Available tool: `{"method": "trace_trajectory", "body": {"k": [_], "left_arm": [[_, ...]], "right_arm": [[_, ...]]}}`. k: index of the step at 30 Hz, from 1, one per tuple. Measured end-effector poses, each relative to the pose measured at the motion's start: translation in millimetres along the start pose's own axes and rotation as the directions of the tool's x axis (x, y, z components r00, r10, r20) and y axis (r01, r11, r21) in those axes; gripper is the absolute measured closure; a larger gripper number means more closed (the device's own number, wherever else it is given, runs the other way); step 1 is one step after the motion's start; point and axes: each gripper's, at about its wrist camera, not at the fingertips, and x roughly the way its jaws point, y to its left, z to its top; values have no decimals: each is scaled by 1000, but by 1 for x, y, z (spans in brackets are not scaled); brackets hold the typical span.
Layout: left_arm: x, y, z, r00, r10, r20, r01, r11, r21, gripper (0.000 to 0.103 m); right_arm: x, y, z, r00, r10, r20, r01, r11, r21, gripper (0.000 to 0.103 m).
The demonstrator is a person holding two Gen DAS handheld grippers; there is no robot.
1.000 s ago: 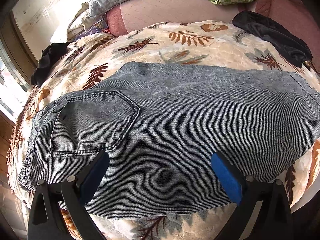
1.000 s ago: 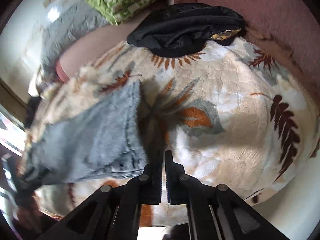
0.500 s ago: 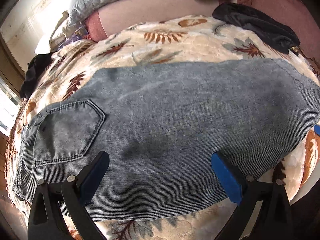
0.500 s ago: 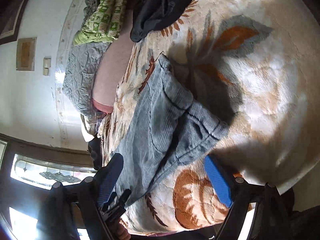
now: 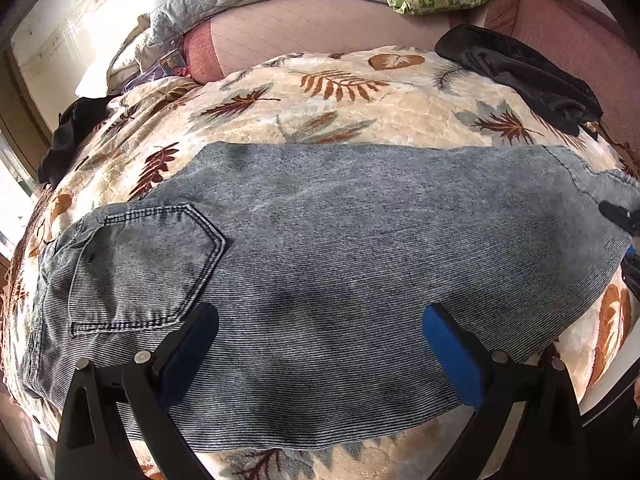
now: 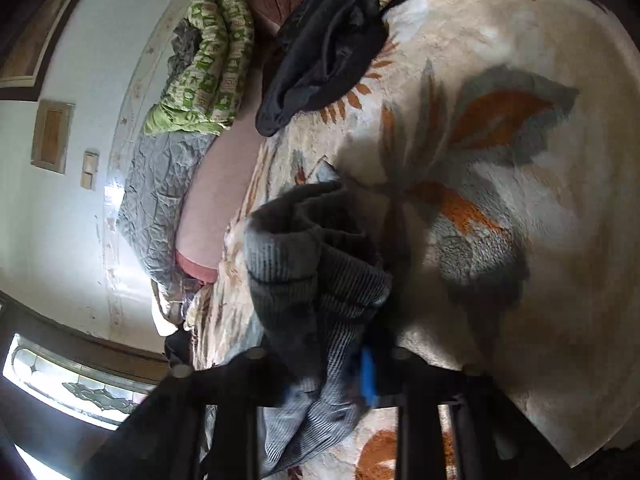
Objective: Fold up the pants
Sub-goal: 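Lift the held hem and fold the leg end toward the waist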
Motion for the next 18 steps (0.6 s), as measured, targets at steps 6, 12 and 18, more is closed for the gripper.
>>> {"method": "trace_trajectory", "body": {"k": [6,12,18], "left_arm": [[-8,34,0,998,56,25,-53,995,-89,2],[-13,81,-5,994,105,14,-99,970,-221,2],[-26,112,-9,985,170,42,-151,945,-290,2]], "right_arm": [[-7,39,-2,998,-43,52,51,983,-175,83],[1,132,-26,998,-53,41,66,869,-490,83],[42,190,-102,990,-98,-99,3,723,-691,83]]}}
